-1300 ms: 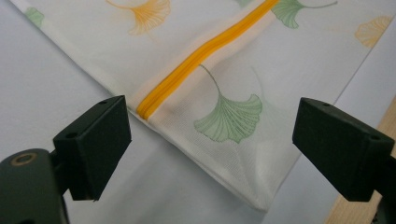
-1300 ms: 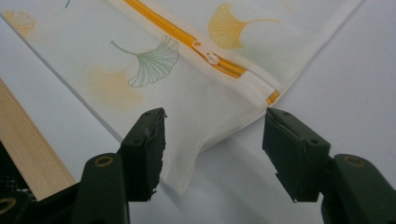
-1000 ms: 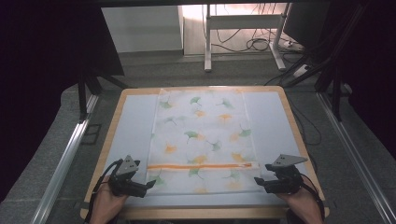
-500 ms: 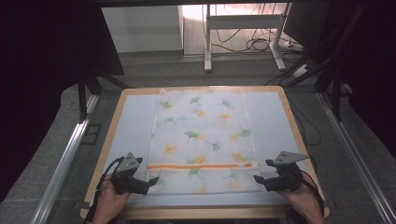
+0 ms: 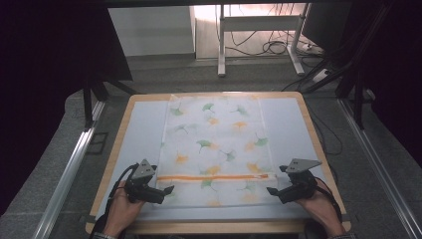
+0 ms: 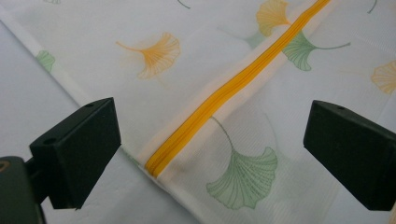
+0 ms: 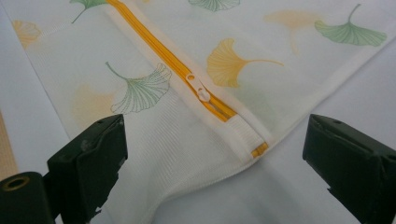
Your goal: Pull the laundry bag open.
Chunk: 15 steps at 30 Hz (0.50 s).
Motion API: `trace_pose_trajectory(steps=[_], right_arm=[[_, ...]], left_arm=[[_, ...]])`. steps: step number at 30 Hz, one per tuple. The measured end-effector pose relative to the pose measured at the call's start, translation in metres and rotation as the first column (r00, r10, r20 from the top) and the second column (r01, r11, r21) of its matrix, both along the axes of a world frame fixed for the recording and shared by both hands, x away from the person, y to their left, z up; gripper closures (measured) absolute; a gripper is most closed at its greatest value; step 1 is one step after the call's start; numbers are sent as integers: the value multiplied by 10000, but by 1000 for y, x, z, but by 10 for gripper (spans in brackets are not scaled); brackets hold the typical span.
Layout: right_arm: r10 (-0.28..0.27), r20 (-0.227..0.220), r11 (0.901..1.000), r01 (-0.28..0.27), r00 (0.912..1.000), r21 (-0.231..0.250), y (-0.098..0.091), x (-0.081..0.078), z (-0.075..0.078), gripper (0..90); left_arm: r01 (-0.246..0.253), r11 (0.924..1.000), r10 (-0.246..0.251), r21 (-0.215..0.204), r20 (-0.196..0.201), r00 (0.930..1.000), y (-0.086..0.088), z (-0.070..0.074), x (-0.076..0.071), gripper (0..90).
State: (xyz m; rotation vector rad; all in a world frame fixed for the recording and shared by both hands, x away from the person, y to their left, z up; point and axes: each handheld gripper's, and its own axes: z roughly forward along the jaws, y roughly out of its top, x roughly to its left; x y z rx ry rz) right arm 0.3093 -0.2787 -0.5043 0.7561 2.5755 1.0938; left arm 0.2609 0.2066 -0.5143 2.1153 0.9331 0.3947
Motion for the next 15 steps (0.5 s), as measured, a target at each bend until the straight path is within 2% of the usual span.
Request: trace_pose_trajectory(steps=[6,11,15], right_arm=[[318,9,9990,-318,9995,-309,7,7,-4,67],[428,-127,9986,-432,9990,-289,10,15,-7,67],[660,-184,9972,-666,9977,-354,16,25,-11,67]], left_arm=[[76,9999,-76,115,36,10000,-4,1,4,38],[153,9998,-155,155,93,9998,-8,2,8,39],[259,9996,-259,123,-23,9997,-13,2,11,41]])
